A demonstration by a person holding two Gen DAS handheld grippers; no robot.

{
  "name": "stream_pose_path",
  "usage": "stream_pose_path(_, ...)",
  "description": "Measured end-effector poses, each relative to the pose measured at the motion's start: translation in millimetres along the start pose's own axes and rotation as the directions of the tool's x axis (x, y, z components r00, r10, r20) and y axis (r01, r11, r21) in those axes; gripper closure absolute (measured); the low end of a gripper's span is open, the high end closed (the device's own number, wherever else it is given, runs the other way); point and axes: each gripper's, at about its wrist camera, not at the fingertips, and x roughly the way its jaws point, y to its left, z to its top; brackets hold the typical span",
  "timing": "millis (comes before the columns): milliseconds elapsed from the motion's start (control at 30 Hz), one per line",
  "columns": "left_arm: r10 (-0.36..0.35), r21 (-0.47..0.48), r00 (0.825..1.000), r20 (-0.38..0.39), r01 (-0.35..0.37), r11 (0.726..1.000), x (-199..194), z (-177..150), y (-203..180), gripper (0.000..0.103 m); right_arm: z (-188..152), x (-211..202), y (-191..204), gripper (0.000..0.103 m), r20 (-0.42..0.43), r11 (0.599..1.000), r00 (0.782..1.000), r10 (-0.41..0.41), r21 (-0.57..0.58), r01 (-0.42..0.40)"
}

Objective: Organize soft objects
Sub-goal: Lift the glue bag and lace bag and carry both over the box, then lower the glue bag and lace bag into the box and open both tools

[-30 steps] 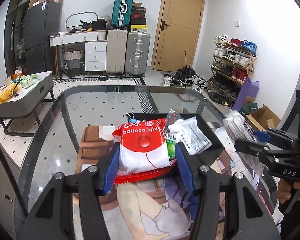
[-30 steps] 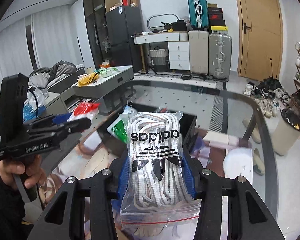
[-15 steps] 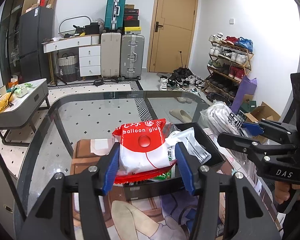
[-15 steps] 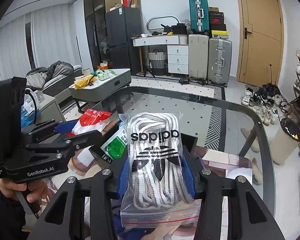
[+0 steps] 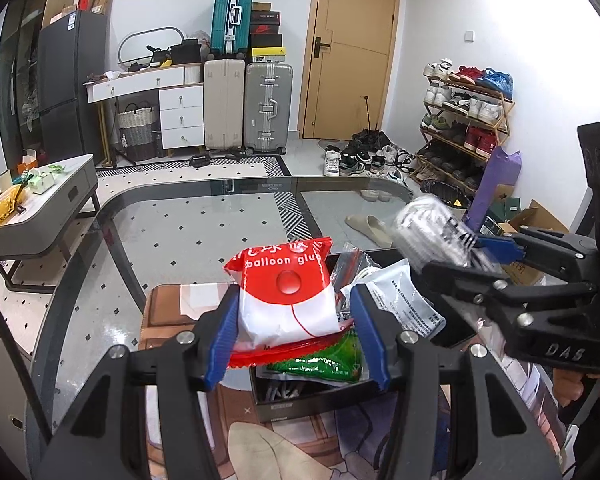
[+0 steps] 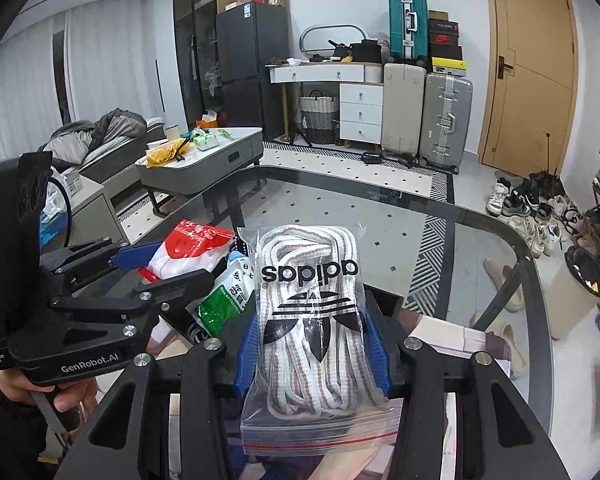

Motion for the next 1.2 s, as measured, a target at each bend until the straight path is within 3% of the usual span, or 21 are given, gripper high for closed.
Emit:
stream_pose_path(667, 0.012, 0.056, 0.999, -0.045, -0.009, 0.998, 25.2, -8.3, -2.9, 0.049, 1.4, 71.4, 3.6, 0.056, -0.120, 0.987, 0.990, -0.068, -0.154, 0.049)
stream_pose_path(1200, 0.006, 0.090, 0.998, -0.061, 0.000, 0.996, 34.3, -14.0, -6.2, 0.049, -4.5, 86.1, 9.2, 0.057, -0.144, 0.980, 0.986, -0.081, -0.193, 0.052)
